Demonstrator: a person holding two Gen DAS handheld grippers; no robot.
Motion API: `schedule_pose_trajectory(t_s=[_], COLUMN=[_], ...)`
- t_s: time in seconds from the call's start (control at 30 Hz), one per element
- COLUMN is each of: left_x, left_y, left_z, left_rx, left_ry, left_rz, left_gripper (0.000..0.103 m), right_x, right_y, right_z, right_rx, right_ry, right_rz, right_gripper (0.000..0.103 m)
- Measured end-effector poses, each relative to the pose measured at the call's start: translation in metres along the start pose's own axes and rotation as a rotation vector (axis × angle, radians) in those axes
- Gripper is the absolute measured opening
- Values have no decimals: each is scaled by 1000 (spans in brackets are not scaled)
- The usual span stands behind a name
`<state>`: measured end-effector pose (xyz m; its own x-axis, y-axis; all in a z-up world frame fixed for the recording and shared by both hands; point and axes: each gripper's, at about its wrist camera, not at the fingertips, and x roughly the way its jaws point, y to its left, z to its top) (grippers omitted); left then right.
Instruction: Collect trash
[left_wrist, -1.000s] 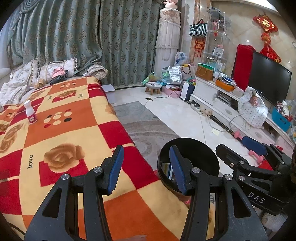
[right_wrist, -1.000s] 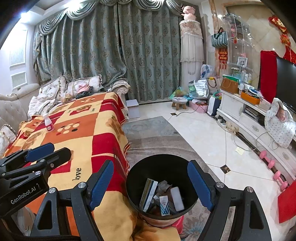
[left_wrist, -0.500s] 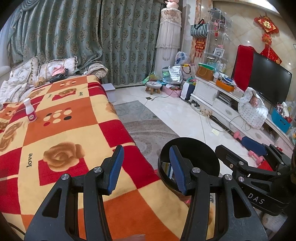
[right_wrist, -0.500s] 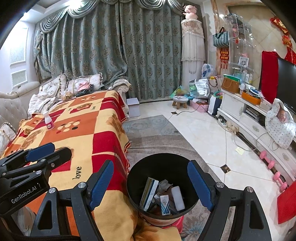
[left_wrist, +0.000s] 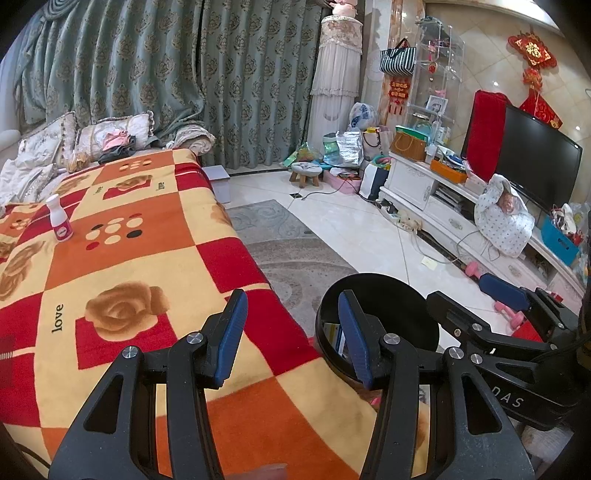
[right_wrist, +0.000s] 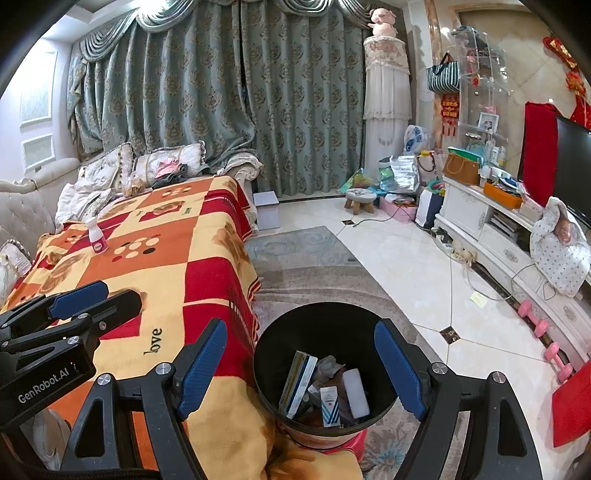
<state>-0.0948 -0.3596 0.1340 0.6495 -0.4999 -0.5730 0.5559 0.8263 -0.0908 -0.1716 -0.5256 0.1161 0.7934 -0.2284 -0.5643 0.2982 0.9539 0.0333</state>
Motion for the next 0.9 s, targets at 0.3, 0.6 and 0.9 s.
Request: schedule_pose_trajectory(t_s=[0.3,0.6,0.9], left_x=[-1,0,0], left_y=[-2,-3,-3], left_z=[-2,-3,-3], left_rx=[0,-1,-2], left_ry=[3,3,5], left_rz=[0,-1,-2], left_gripper=[50,50,50], right_x=[1,3,2], right_y=[1,3,2], right_z=[1,-6,-9], right_rx=[-1,-3,-8], right_ry=[2,11,16], right_rz=[0,2,6], right_gripper=[80,80,80])
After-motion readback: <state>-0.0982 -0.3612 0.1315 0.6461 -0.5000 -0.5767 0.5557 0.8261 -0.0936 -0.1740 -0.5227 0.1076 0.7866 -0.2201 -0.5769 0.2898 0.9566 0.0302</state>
